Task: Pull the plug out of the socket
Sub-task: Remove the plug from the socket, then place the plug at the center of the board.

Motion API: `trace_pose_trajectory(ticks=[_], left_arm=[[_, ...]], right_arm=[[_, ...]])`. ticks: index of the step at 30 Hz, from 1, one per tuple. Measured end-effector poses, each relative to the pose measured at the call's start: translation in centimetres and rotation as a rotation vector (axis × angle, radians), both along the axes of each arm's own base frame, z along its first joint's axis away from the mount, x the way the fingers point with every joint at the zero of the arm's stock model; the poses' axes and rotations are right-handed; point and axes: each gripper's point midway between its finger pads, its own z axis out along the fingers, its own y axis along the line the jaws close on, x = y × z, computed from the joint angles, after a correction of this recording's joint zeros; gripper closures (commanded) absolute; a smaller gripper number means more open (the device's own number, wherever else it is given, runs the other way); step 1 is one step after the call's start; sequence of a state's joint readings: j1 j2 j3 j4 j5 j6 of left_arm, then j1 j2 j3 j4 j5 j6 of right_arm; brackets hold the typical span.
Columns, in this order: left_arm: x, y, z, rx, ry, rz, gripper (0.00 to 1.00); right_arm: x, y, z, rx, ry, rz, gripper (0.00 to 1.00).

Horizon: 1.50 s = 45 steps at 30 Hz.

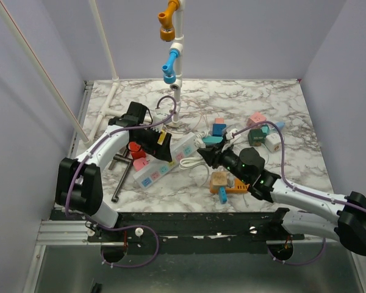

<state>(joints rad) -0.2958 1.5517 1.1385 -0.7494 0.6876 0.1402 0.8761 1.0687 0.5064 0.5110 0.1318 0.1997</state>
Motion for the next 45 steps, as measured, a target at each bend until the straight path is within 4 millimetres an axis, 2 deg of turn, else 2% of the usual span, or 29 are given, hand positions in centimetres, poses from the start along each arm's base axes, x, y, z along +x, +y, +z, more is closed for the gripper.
trace_pose_trajectory(ticks=[2,9,14,17,19,21,23,25,29,30,33,35,37,40,42,45], left_arm=[[0.0,0.1,0.4,0.0,-0.023,-0.006,0.02],[-0.4,0.8,4.6,-0.011,-0.163,-0.05,0.02],[-0.3,2.1,8.4,-0.018,-0.261,-0.054,0.02],[-1.0,2.9,10.1,-0.027,-0.302,-0.054,0.02],[-2.0,3.2,10.9,-0.036,-0.319,-0.064,0.01],[-2.7,3.2,11.4,-0.043,-0.327,-0.075,0.01],[-3.7,3.3,11.9,-0.048,-0.334,-0.086,0.02],[-4.2,3.4,12.2,-0.048,-0.34,-0.09,0.02],[-4.9,3.6,12.5,-0.047,-0.347,-0.095,0.02],[-5.2,3.7,12.6,-0.046,-0.348,-0.097,0.02],[-5.5,3.8,13.0,-0.043,-0.349,-0.103,0.02],[-5.7,3.8,13.3,-0.041,-0.356,-0.109,0.02],[-5.8,3.8,13.6,-0.04,-0.364,-0.117,0.02],[-6.4,3.6,13.9,-0.042,-0.377,-0.139,0.02],[-7.0,3.1,14.2,-0.049,-0.395,-0.17,0.02],[-8.4,1.8,14.8,-0.074,-0.457,-0.244,0.02]], right_arm=[[-0.3,0.3,-0.1,0.003,0.015,0.019,0.99],[-1.4,1.9,-0.3,0.005,0.061,0.105,0.99],[-3.6,5.4,-0.2,-0.011,0.081,0.225,0.99],[-5.1,7.6,-1.8,-0.045,0.118,0.292,0.96],[-5.9,8.8,-3.8,-0.081,0.157,0.323,0.81],[-6.5,9.7,-5.9,-0.122,0.196,0.345,0.74],[-6.8,10.4,-8.1,-0.159,0.238,0.358,0.57],[-7.0,10.8,-9.9,-0.187,0.274,0.363,0.36],[-6.7,11.6,-11.3,-0.207,0.317,0.352,0.04],[-6.6,11.7,-11.0,-0.204,0.318,0.349,0.0],[-5.7,12.2,-9.1,-0.188,0.301,0.319,0.0],[-5.1,12.0,-7.2,-0.179,0.284,0.282,0.0],[-4.5,11.4,-4.4,-0.159,0.26,0.237,0.0],[-3.7,9.6,0.3,-0.119,0.238,0.143,0.0],[-3.2,7.6,2.8,-0.092,0.244,0.058,0.0],[-3.2,3.6,4.4,-0.069,0.286,-0.086,0.0]])
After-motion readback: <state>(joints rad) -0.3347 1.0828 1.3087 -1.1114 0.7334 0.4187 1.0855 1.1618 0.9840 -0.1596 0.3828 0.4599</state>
